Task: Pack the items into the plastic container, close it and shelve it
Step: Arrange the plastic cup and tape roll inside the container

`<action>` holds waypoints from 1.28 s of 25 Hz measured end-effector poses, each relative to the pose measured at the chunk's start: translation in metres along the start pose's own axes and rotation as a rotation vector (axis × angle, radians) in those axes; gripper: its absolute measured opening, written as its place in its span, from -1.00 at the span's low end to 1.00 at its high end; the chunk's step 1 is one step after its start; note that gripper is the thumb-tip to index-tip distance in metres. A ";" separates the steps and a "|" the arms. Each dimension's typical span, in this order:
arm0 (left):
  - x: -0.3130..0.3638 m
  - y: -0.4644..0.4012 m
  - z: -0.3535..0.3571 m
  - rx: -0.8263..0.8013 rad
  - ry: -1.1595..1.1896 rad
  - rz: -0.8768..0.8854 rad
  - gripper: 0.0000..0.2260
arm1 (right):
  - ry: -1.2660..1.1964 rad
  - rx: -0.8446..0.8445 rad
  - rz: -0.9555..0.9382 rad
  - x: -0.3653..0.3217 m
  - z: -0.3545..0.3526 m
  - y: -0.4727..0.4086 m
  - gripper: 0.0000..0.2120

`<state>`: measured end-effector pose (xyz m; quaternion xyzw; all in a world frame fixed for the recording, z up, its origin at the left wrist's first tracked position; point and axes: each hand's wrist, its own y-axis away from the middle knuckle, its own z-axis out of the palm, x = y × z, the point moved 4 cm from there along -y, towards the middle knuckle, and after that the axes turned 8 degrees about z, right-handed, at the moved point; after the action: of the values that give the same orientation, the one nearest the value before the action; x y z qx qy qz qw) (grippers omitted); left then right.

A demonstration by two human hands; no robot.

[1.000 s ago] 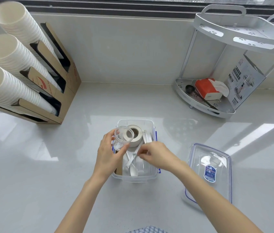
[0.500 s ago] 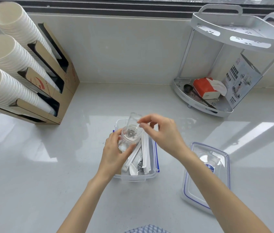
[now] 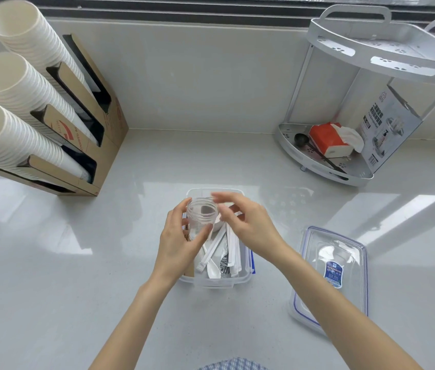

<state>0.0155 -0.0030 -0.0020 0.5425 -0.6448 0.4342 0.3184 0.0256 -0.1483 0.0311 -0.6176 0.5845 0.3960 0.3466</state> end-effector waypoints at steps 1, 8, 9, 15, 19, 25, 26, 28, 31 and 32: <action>-0.002 0.000 -0.003 0.014 0.001 -0.009 -0.50 | -0.036 0.064 0.052 0.005 -0.003 -0.003 -0.77; -0.012 -0.001 -0.012 0.057 0.036 -0.067 -0.51 | 0.618 -0.263 0.236 0.041 0.044 -0.011 -0.71; -0.012 -0.001 -0.012 0.056 0.033 -0.070 -0.50 | 0.662 -0.326 0.220 0.043 0.052 -0.011 -0.69; -0.019 -0.002 -0.014 0.054 0.031 -0.093 -0.49 | 0.972 -0.257 0.221 0.052 0.089 -0.016 -0.65; -0.019 -0.001 -0.014 0.046 0.028 -0.087 -0.48 | 1.002 -0.240 0.239 0.055 0.098 -0.022 -0.74; -0.018 -0.002 -0.016 0.062 0.027 -0.094 -0.48 | 0.807 -0.159 0.325 0.049 0.076 -0.020 -0.76; -0.018 -0.003 -0.016 0.065 0.026 -0.099 -0.47 | 0.793 -0.142 0.316 0.045 0.069 -0.019 -0.77; -0.017 -0.004 -0.015 0.068 0.029 -0.104 -0.47 | 0.787 -0.119 0.307 0.038 0.056 -0.020 -0.80; -0.014 -0.004 -0.012 0.056 0.042 -0.099 -0.47 | 0.864 -0.141 0.323 0.039 0.044 -0.020 -0.84; -0.013 -0.003 -0.011 0.053 0.049 -0.097 -0.47 | 0.908 -0.158 0.327 0.041 0.043 -0.020 -0.87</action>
<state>0.0203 0.0126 -0.0085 0.5705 -0.5980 0.4484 0.3404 0.0420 -0.1268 -0.0252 -0.6525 0.7340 0.1790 -0.0578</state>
